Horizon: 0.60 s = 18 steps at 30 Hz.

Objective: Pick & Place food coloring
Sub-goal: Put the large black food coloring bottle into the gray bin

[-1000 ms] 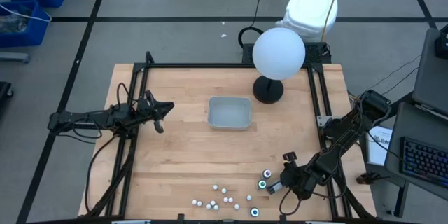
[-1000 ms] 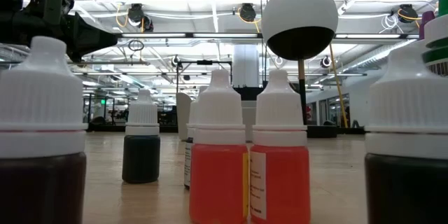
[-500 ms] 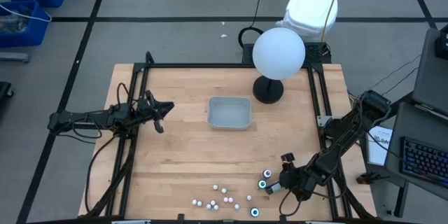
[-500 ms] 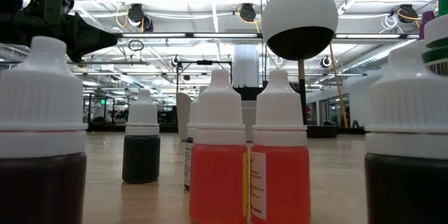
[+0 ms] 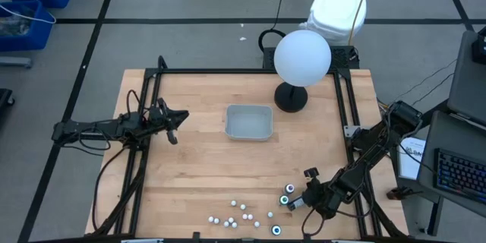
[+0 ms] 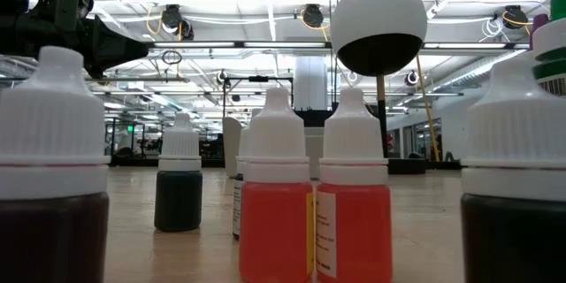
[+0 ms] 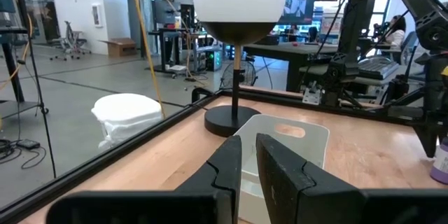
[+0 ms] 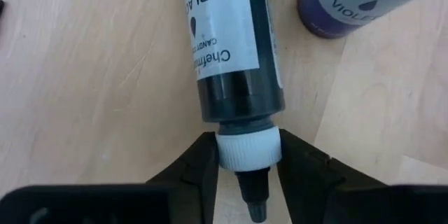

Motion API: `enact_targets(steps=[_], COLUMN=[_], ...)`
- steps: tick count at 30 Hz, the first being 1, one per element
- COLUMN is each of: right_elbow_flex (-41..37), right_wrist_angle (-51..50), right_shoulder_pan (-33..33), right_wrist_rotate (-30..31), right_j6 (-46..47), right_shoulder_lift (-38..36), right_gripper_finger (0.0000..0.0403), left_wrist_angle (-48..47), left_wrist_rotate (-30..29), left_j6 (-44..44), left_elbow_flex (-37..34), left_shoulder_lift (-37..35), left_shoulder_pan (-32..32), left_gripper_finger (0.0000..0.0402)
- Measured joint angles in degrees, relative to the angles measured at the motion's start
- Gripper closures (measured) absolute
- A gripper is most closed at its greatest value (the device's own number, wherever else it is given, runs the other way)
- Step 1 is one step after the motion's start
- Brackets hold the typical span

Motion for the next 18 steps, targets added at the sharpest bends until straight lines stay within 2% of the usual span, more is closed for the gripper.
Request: enact_targets(steps=[10, 18], right_elbow_flex=[1.0, 16.8], right_wrist_angle=[-9.7, -37.8], right_shoulder_pan=[1.6, 2.7], right_wrist_rotate=[-4.5, -2.6], right_j6=[7.4, 10.7], right_shoulder_lift=[-2.0, -2.4], right_gripper_finger=[0.0293, 0.0293], left_wrist_angle=[0.0, 0.0], left_wrist_rotate=[0.0, 0.0], left_j6=[0.0, 0.0], left_elbow_flex=[0.0, 0.0], left_shoulder_lift=[0.0, 0.0], left_shoulder_pan=[0.0, 0.0], left_gripper_finger=[0.035, 0.035])
